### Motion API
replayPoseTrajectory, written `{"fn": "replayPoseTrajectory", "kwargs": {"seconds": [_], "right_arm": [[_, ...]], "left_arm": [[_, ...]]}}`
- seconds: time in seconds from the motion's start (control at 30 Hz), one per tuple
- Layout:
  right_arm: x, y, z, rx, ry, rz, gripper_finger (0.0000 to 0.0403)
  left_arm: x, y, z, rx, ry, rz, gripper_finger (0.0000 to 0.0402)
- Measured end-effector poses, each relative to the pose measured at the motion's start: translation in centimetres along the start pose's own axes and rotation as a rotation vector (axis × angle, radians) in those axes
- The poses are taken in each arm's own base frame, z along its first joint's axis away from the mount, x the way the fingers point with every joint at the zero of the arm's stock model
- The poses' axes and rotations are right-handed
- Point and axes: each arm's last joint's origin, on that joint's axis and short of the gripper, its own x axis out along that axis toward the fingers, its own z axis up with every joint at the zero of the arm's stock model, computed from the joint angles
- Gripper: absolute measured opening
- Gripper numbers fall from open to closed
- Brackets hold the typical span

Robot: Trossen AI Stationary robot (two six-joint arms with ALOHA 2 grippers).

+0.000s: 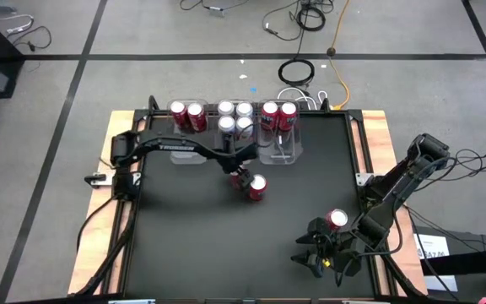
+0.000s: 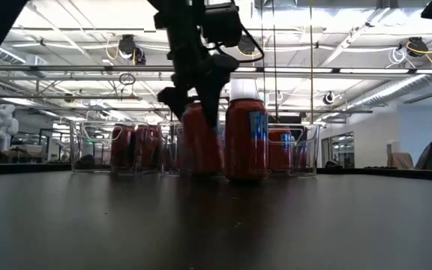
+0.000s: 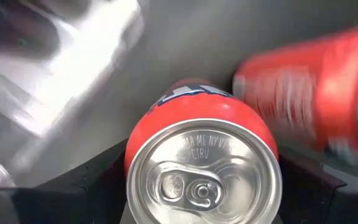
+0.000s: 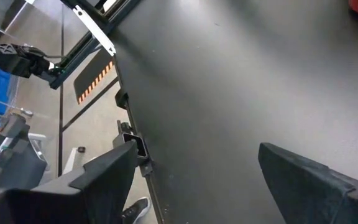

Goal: Sort soda cans
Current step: Move the left orange soda can to the center of the table, then move the top red soda can to the center of the table

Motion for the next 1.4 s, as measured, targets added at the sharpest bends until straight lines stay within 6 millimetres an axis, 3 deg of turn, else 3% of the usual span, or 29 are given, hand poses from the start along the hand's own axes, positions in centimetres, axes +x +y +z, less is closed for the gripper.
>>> {"fn": "replayPoseTrajectory", "kwargs": {"seconds": [0.2,0.87,1.23,1.4], "right_arm": [[0.0,0.0,0.0,0.000,0.000,-0.001,0.0329],[0.0,0.0,0.0,0.001,0.000,0.000,0.0329],[0.0,0.0,0.0,-0.004,0.001,0.000,0.0329],[0.0,0.0,0.0,-0.032,0.001,0.000,0.0329]], "left_arm": [[0.3,-0.4,1.3,0.020,0.004,0.050,0.0318],[0.8,-0.6,1.4,-0.032,0.017,0.022,0.0321],[1.1,-0.8,1.2,-0.031,0.038,0.005,0.0388],[1.0,-0.7,1.2,-0.040,0.083,-0.049,0.0394]]}}
